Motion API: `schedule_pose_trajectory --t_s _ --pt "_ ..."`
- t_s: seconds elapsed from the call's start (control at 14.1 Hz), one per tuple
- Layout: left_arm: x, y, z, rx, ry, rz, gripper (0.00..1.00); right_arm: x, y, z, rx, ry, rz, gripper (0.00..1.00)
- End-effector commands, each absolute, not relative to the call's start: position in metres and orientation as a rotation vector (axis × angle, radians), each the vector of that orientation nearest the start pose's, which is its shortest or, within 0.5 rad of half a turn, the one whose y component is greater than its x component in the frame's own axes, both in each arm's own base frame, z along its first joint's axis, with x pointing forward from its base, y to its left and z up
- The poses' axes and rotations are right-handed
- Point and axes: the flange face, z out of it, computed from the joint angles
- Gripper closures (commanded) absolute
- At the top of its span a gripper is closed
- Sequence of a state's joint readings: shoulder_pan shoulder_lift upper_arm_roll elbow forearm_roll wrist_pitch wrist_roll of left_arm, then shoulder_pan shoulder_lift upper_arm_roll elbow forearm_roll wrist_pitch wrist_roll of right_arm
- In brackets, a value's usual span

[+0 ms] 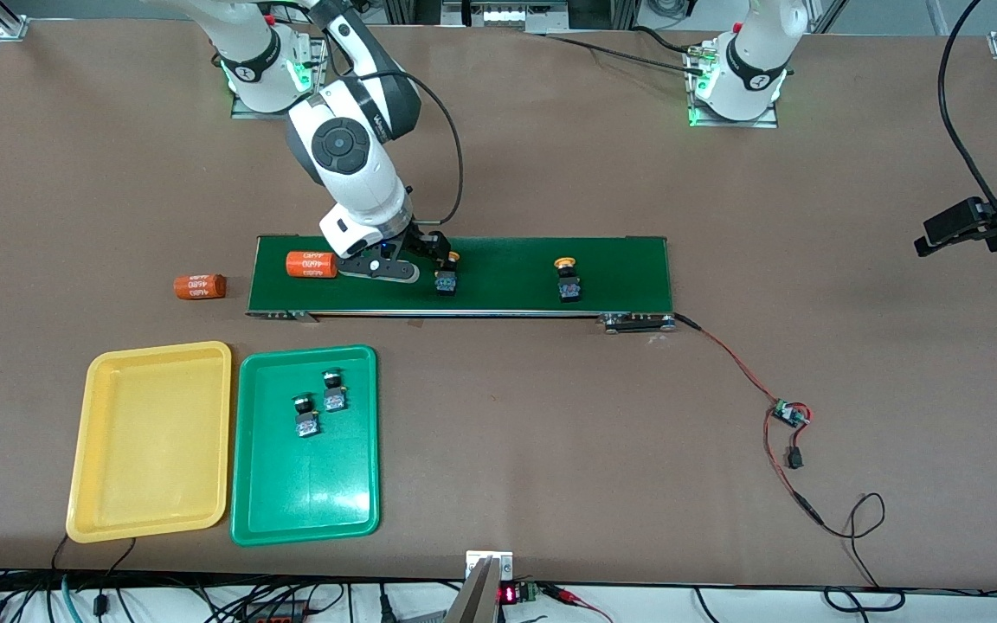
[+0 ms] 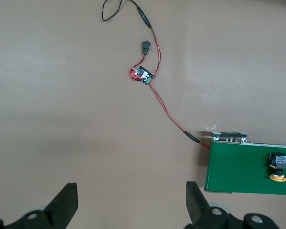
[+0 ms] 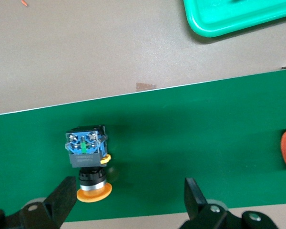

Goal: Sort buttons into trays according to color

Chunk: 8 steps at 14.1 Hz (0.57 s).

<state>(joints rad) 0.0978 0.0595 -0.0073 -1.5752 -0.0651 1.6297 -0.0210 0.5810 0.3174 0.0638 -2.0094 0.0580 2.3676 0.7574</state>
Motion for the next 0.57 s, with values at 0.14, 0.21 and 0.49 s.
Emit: schedule_pose_trajectory --t_s 0.14,0.21,0.49 --pt "0.561 0.048 0.596 -3.177 -0.175 0.010 0.00 0.488 0.375 0.296 -3.052 0.257 0.015 0.00" --pt "0.560 0.047 0.596 -3.177 -0.170 0.015 0.00 0.488 0.377 0.294 -3.054 0.248 0.010 0.00" --pt "0.562 0.047 0.595 -3.177 -0.170 0.010 0.00 0.490 0.380 0.283 -3.044 0.244 -0.011 0.00"
